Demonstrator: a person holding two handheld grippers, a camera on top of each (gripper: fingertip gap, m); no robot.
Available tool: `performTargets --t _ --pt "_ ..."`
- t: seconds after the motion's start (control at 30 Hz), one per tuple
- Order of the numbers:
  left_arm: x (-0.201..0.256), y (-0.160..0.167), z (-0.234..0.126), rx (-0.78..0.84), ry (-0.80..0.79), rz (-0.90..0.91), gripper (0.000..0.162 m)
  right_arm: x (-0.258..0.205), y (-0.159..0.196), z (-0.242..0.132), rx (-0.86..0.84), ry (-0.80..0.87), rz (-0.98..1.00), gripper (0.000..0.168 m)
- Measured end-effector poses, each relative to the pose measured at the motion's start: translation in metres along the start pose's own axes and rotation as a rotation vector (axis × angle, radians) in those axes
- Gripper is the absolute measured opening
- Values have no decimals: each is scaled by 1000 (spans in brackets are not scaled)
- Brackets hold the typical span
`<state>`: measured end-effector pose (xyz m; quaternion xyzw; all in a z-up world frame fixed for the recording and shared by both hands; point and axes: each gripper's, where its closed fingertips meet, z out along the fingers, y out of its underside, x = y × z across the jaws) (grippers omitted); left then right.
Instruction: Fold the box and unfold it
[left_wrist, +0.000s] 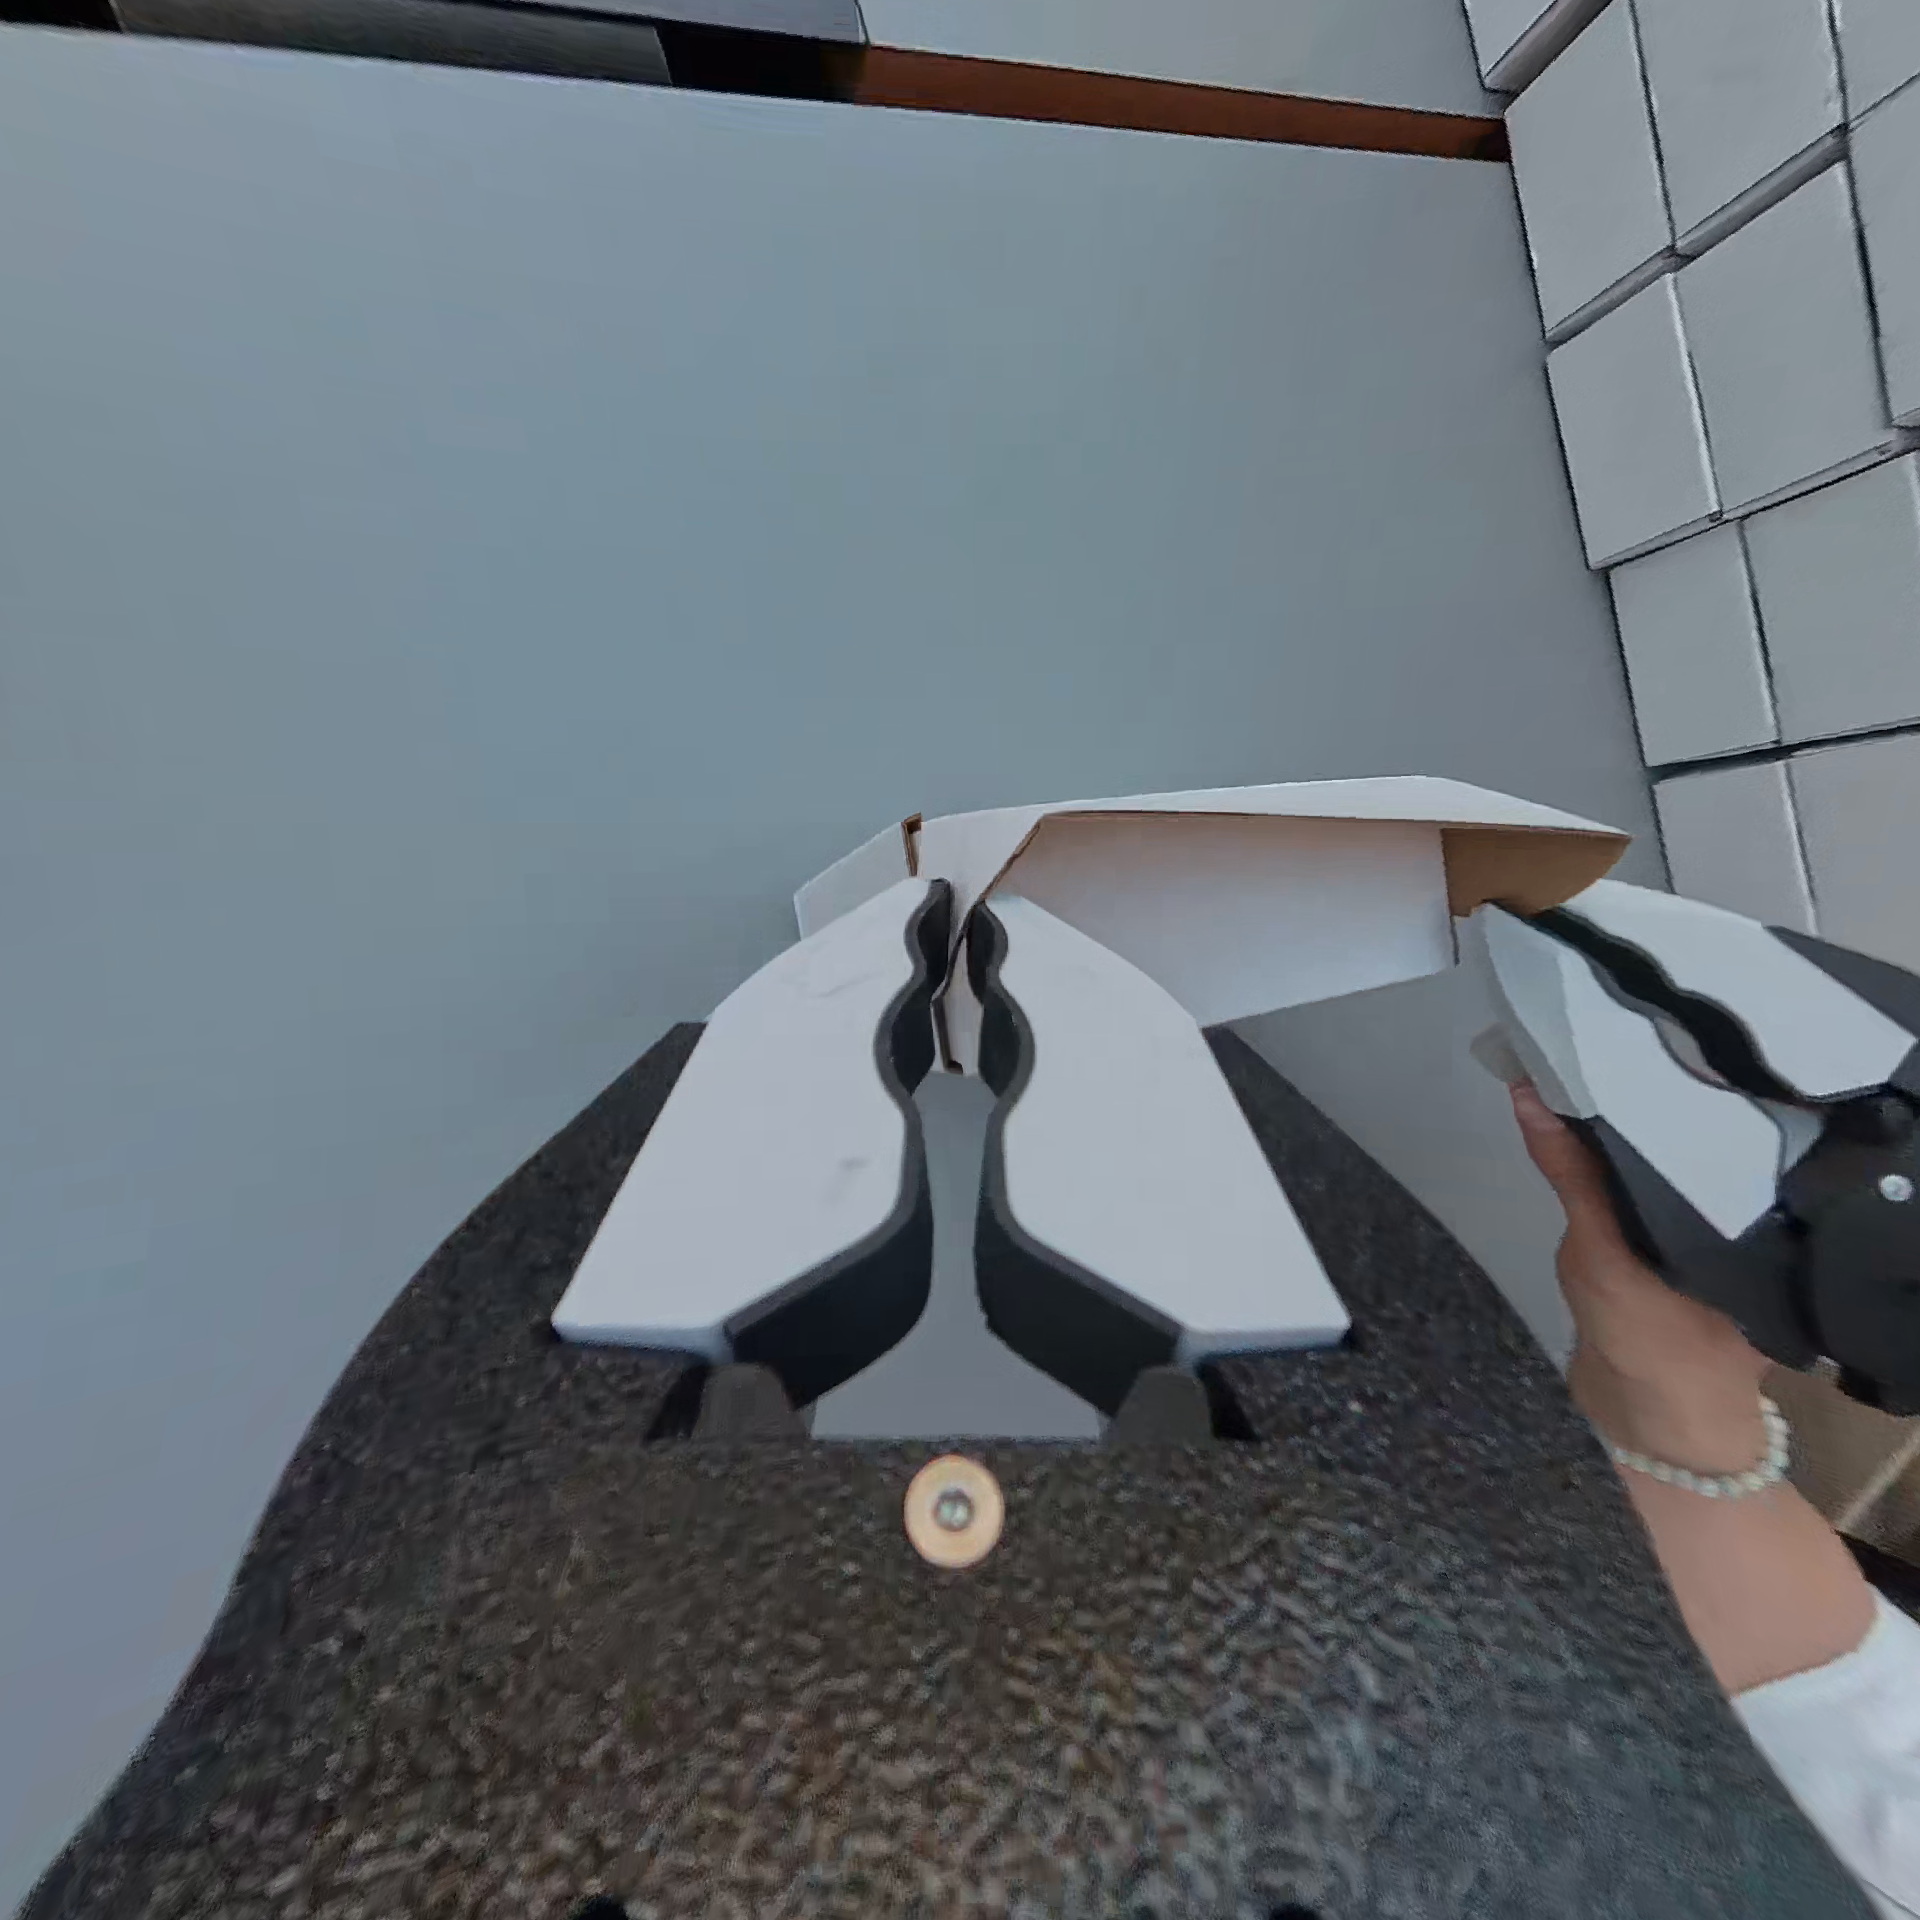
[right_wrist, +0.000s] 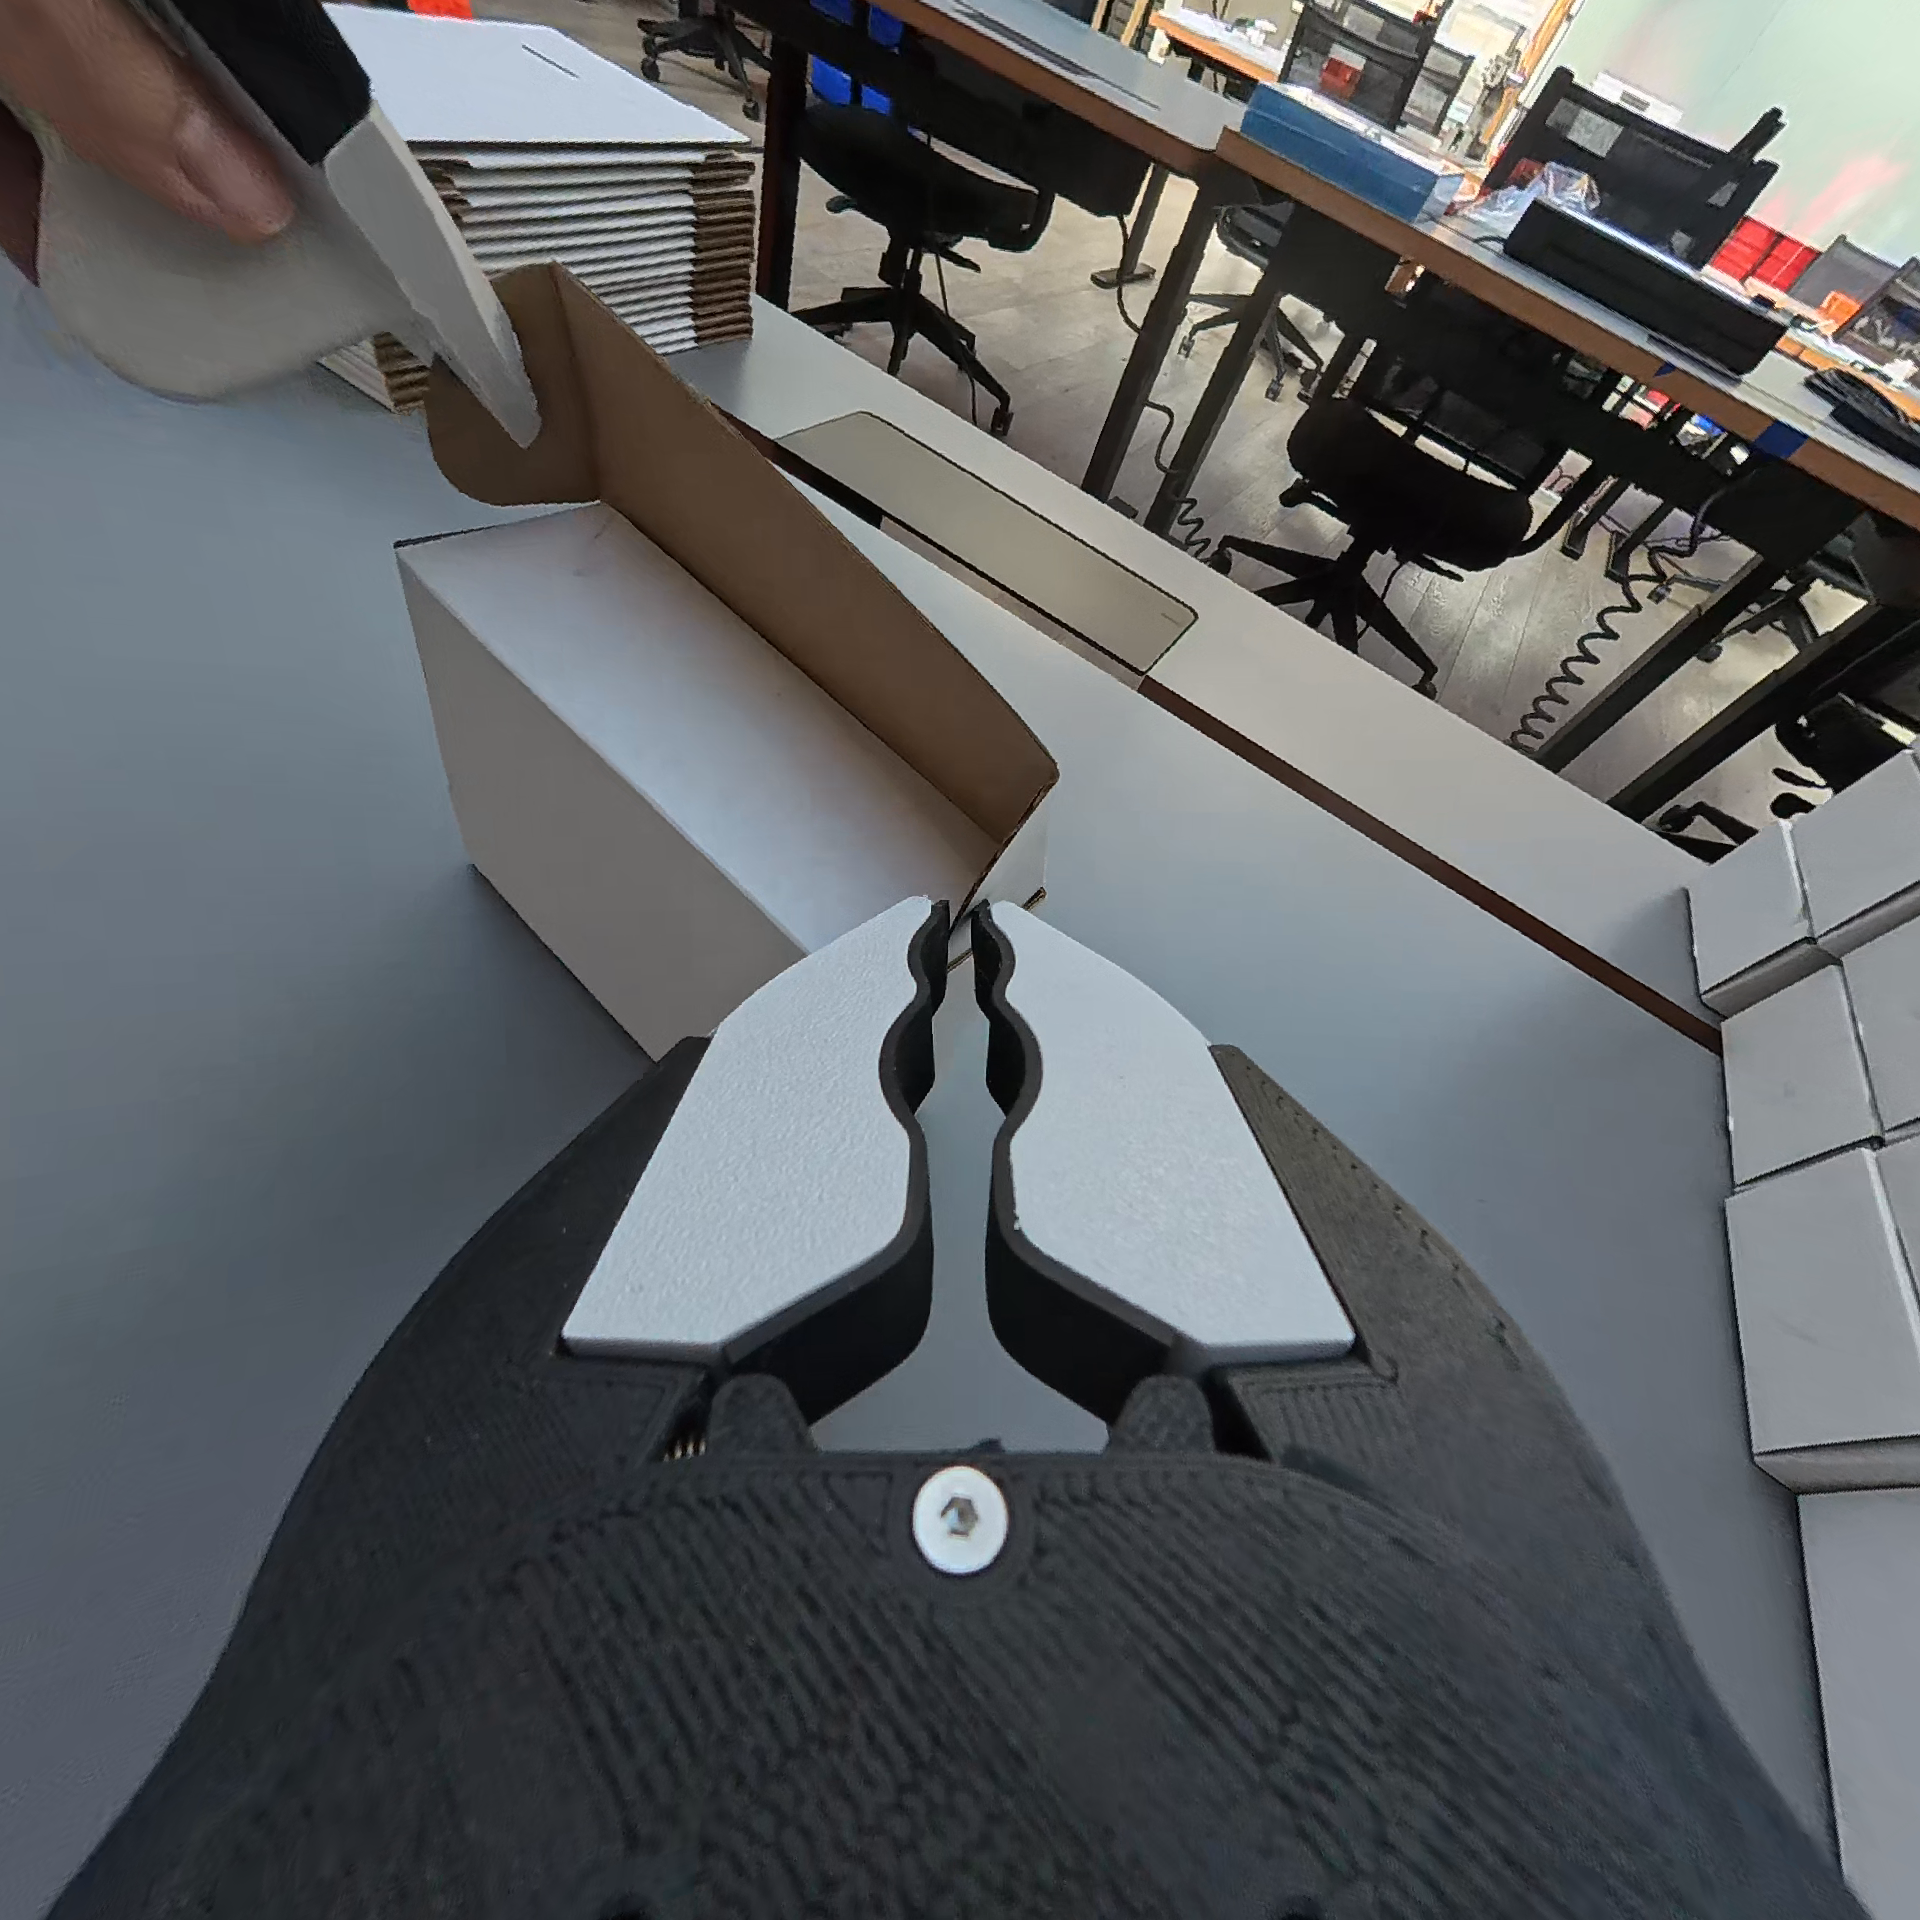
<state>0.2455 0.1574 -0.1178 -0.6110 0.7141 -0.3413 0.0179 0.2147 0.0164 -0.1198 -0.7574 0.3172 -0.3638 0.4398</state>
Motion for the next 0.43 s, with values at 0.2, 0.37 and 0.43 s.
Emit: performTargets --t 0.2,0.37,0.43 --pt "3 -6 4 -67 37 -169 2 -1 -1 2 5 35 14 5" --pt "2 -7 8 6 -15 -140 2 3 -2 5 13 15 82 5" --pt "1 -5 8 42 -61 -72 2 3 -2 5 16 7 103 5"
